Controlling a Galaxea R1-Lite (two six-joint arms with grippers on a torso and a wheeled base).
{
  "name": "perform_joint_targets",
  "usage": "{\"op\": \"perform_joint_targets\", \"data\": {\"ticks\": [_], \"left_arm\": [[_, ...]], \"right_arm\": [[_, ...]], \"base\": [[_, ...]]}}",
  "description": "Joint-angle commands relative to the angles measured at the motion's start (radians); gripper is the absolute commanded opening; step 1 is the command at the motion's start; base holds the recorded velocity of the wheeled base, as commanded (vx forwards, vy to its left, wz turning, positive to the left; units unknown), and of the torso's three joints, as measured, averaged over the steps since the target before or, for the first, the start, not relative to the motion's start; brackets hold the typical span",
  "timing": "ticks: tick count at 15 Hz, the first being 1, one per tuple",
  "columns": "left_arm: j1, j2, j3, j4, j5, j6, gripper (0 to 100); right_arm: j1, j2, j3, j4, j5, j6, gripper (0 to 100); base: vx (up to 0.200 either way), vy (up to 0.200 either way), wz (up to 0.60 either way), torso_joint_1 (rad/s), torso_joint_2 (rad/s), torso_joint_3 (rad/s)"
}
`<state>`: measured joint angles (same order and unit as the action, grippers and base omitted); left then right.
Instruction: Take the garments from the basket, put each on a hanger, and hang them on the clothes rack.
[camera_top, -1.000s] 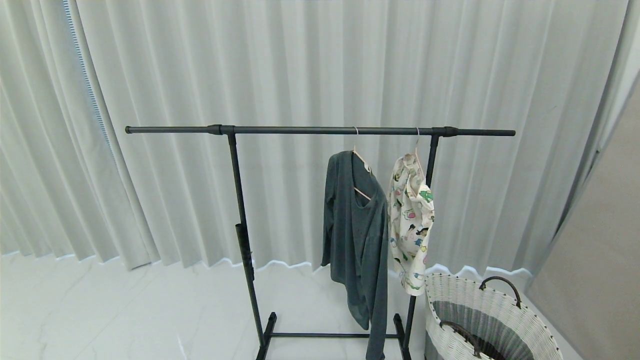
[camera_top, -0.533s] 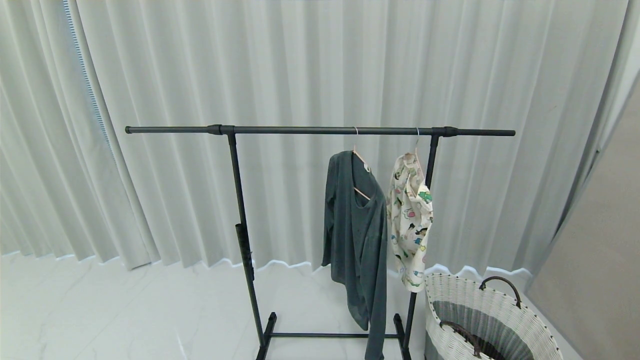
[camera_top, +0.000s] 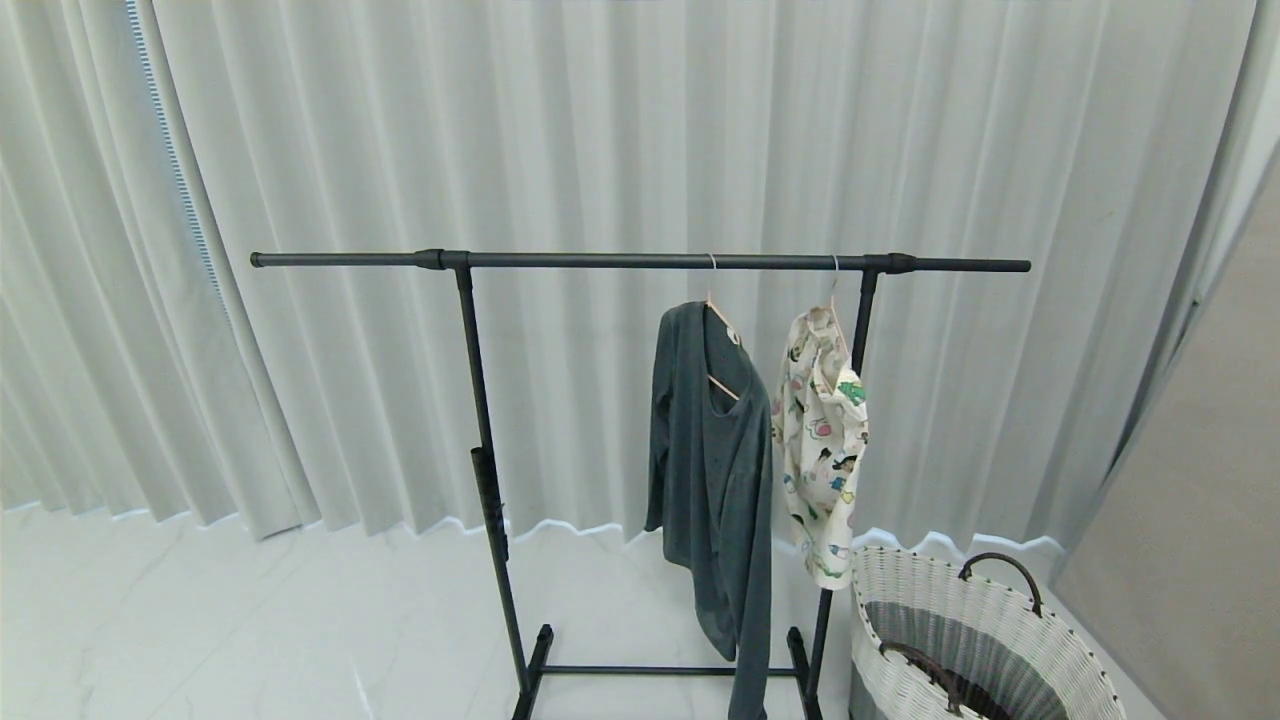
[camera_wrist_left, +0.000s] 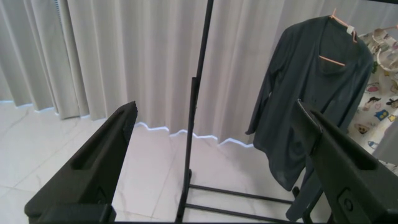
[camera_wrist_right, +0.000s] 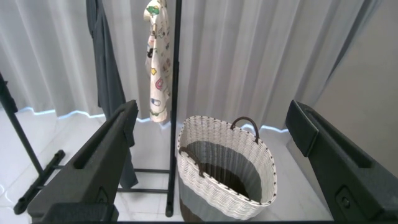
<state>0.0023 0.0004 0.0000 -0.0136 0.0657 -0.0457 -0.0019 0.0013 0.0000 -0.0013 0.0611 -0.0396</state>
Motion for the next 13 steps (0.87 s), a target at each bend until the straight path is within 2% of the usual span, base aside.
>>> {"op": "perform_joint_targets", "data": {"ticks": [1, 11, 13], "left_arm": [[0.001, 0.0, 0.0, 0.0, 0.0, 0.0, 100], [0.001, 0.0, 0.0, 0.0, 0.0, 0.0, 100], [0.001, 0.0, 0.0, 0.0, 0.0, 0.0, 100]], "right_arm": [[-0.001, -0.001, 0.0, 0.0, 0.0, 0.0, 100], [0.0, -0.001, 0.0, 0.0, 0.0, -0.019, 100], [-0.001, 0.0, 0.0, 0.0, -0.033, -0.026, 100]], "base": [[0.0, 0.0, 0.0, 0.0, 0.0, 0.0], [0.0, 0.0, 0.0, 0.0, 0.0, 0.0], [0.0, 0.0, 0.0, 0.0, 0.0, 0.0]]}}
